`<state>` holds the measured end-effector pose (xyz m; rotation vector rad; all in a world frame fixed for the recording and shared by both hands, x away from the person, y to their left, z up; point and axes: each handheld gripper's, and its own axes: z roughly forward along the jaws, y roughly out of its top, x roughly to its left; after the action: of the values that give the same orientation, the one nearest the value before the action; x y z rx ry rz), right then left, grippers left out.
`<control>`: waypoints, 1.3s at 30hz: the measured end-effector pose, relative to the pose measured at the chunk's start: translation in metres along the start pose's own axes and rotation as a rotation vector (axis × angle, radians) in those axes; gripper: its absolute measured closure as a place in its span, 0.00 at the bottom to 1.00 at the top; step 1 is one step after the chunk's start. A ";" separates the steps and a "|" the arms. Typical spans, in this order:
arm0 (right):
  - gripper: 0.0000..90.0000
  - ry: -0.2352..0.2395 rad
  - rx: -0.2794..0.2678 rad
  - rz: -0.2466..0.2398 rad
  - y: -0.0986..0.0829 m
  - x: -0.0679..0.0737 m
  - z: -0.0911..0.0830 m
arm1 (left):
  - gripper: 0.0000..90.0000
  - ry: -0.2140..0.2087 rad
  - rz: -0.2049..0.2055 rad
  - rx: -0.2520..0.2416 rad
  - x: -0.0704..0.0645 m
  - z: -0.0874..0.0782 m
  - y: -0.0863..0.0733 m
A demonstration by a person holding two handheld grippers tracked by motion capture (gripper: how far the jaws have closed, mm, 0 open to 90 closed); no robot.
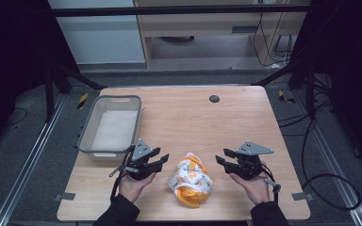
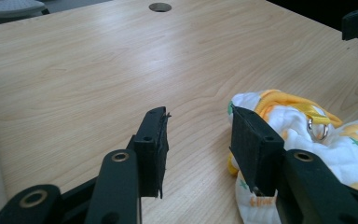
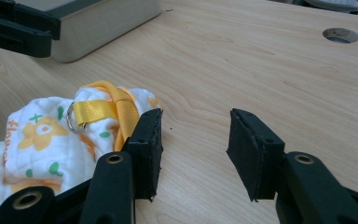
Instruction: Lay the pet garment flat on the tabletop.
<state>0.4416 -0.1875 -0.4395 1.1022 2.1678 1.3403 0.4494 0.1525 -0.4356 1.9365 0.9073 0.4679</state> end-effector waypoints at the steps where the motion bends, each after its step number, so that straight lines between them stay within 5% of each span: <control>1: 0.60 0.004 0.002 -0.004 0.000 0.001 0.001 | 0.62 -0.002 0.004 0.004 -0.001 0.001 0.000; 39: 0.62 0.146 0.129 -0.035 -0.019 0.027 0.037 | 0.69 -0.099 0.086 0.135 -0.029 0.044 -0.008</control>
<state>0.4403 -0.1494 -0.4715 1.0368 2.3967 1.3192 0.4548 0.1080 -0.4637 2.1084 0.8125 0.3645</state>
